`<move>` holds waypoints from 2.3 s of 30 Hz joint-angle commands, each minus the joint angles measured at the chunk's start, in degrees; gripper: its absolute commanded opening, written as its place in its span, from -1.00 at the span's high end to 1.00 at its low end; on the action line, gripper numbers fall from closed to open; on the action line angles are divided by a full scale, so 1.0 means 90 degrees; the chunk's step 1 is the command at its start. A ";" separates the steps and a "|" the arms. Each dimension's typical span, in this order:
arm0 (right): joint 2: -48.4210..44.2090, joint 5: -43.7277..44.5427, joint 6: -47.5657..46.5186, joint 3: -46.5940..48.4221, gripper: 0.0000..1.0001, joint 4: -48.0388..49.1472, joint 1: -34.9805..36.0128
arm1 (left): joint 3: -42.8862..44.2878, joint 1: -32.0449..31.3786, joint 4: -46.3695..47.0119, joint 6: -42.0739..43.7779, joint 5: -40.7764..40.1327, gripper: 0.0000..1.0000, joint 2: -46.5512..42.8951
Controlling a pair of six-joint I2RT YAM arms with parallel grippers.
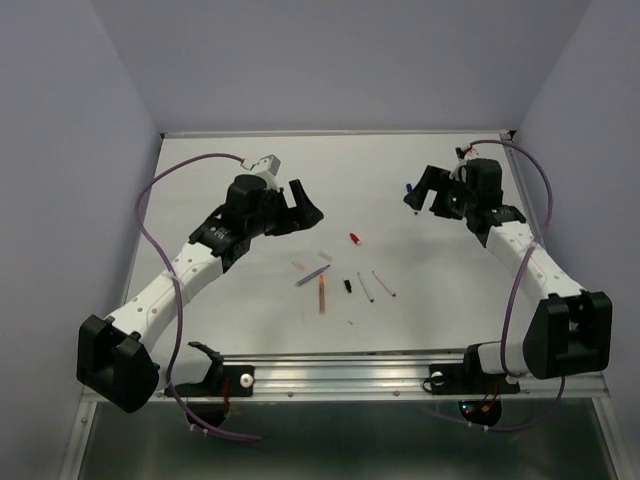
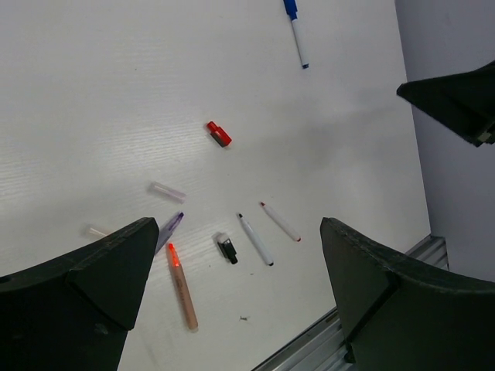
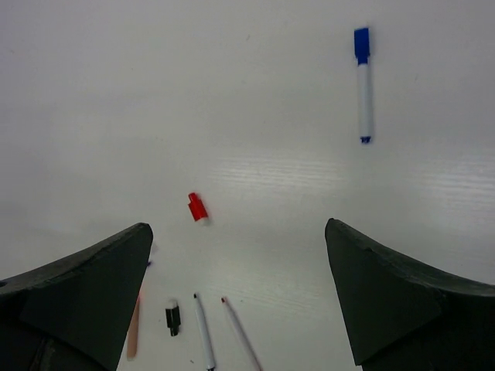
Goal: Insert the pens into the pen caps
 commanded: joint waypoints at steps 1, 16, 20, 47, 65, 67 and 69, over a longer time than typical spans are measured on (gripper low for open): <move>-0.0271 -0.0488 0.0278 -0.0577 -1.00 -0.0449 0.0488 | -0.0093 0.0033 -0.0008 0.0150 -0.0124 -0.98 -0.0110; 0.0320 0.3207 0.0296 -0.1165 -1.00 -0.1876 0.3362 | -0.0161 0.0033 -0.0165 -0.0025 -0.0388 -0.98 0.0223; 0.0751 0.3129 0.0170 -0.1097 -0.95 -0.1847 0.3606 | -0.0249 0.0033 -0.0106 -0.0104 -0.0388 -0.98 0.0242; 0.1613 0.3138 0.0111 -0.1233 0.98 -0.1309 0.4016 | -0.0298 0.0023 -0.0077 -0.0280 -0.0358 -0.98 0.0349; -0.0634 0.5306 0.0571 -0.1019 0.99 -0.1495 0.2396 | 0.2181 -0.1090 -0.1550 -0.1099 -0.1403 -0.94 0.2838; -0.0703 0.5394 0.0590 -0.0990 0.99 -0.1534 0.2132 | 0.2640 -0.1178 -0.1716 -0.1158 -0.1403 -0.91 0.3385; -0.0771 0.5443 0.0696 -0.0951 0.99 -0.1563 0.2073 | 0.3127 -0.1275 -0.1999 -0.1333 -0.1403 -0.89 0.3756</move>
